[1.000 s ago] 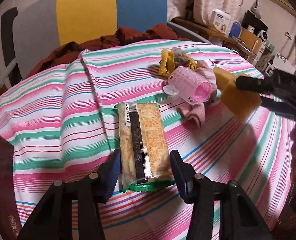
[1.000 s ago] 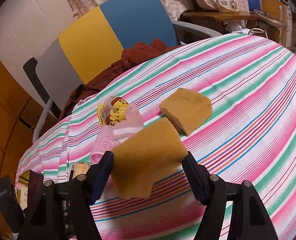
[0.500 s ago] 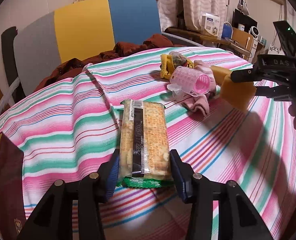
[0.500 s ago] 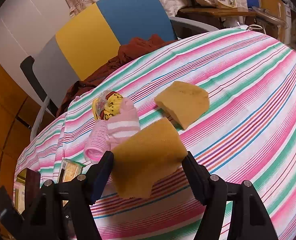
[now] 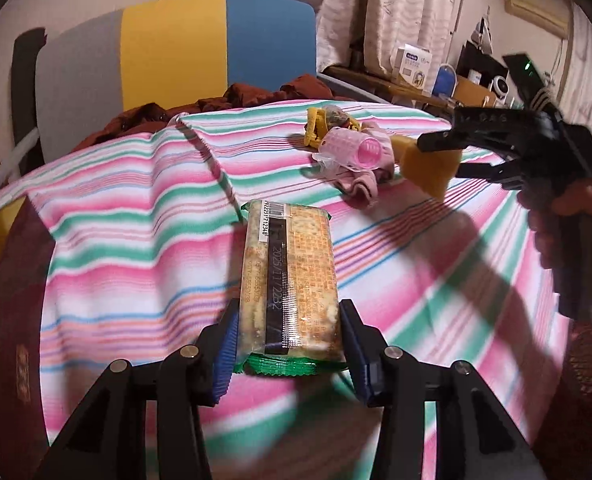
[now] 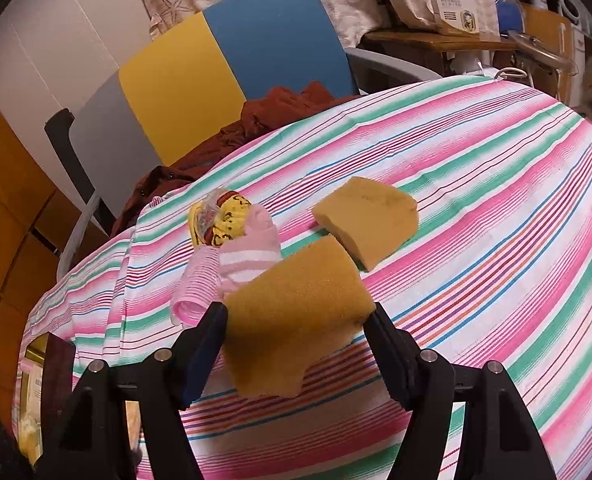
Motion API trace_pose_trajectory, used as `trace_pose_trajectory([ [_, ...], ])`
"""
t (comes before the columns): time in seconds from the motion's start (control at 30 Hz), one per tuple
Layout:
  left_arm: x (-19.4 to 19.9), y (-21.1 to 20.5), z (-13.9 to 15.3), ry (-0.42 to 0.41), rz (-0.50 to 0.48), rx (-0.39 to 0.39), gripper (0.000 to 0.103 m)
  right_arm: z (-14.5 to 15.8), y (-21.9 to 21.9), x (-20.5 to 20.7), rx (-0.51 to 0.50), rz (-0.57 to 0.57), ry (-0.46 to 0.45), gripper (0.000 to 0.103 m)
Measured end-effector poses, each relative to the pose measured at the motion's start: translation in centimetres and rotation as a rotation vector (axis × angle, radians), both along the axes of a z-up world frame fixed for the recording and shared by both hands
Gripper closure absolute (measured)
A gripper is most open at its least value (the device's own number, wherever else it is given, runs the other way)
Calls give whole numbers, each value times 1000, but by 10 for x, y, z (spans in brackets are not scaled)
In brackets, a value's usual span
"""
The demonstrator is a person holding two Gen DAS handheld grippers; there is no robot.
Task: Organize objects
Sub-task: 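Carry the cracker packet and yellow sponge into the gold tray with both tools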
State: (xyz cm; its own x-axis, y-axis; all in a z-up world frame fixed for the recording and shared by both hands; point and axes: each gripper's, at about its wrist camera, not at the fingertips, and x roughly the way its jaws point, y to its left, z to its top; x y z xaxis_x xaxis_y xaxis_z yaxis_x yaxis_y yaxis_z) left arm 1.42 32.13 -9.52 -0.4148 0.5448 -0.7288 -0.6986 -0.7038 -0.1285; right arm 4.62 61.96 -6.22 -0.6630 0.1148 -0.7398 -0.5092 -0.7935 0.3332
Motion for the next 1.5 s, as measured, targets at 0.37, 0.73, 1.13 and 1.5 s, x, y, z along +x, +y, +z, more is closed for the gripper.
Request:
trace_pose_trajectory([
  [0.37, 36, -52, 10, -38, -61, 97, 56, 1, -6, 2, 44, -6, -2, 32],
  [0.73, 46, -118, 49, 18, -7, 184, 56, 25, -44, -8, 145, 91, 42, 32],
  [1.13, 33, -214, 69, 23, 186, 277, 56, 71, -189, -17, 113, 427, 128, 32],
  [1.5, 8, -303, 61, 3, 435, 301, 56, 75, -344, -16, 85, 775, 130, 32],
])
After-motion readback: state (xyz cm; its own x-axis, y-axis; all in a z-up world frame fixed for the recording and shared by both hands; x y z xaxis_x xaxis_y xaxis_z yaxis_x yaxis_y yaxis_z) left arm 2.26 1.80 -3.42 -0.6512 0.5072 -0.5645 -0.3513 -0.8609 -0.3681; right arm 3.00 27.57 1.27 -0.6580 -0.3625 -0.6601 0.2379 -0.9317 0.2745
